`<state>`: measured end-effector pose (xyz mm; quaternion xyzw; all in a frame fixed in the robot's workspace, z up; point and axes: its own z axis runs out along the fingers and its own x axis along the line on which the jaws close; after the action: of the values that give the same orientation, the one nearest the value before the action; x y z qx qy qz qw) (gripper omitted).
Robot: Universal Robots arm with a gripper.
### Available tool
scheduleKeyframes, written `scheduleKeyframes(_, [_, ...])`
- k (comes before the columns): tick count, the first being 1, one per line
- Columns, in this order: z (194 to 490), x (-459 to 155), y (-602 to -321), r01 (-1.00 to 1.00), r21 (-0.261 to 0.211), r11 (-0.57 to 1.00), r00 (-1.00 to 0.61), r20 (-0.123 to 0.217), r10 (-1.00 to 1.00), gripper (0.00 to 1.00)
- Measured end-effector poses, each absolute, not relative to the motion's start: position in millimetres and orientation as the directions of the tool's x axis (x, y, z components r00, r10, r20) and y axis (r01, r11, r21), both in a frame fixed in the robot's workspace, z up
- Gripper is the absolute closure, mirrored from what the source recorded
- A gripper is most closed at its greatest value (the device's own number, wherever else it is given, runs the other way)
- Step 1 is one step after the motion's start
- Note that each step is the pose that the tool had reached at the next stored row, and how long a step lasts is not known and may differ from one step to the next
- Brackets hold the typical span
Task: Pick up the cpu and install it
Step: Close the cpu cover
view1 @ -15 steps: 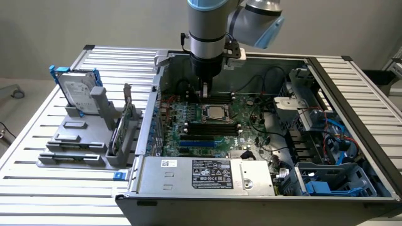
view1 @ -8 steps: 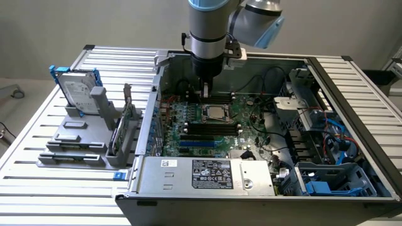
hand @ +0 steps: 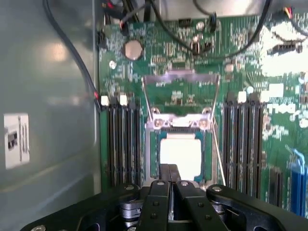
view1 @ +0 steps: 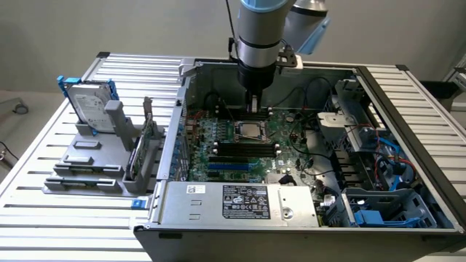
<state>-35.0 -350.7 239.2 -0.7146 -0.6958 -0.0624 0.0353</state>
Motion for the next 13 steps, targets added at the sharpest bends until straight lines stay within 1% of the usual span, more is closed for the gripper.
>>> scheduleKeyframes(13, [263,24,-351,0.999,0.035,-0.029,0.024,0.138,0.99,0.89])
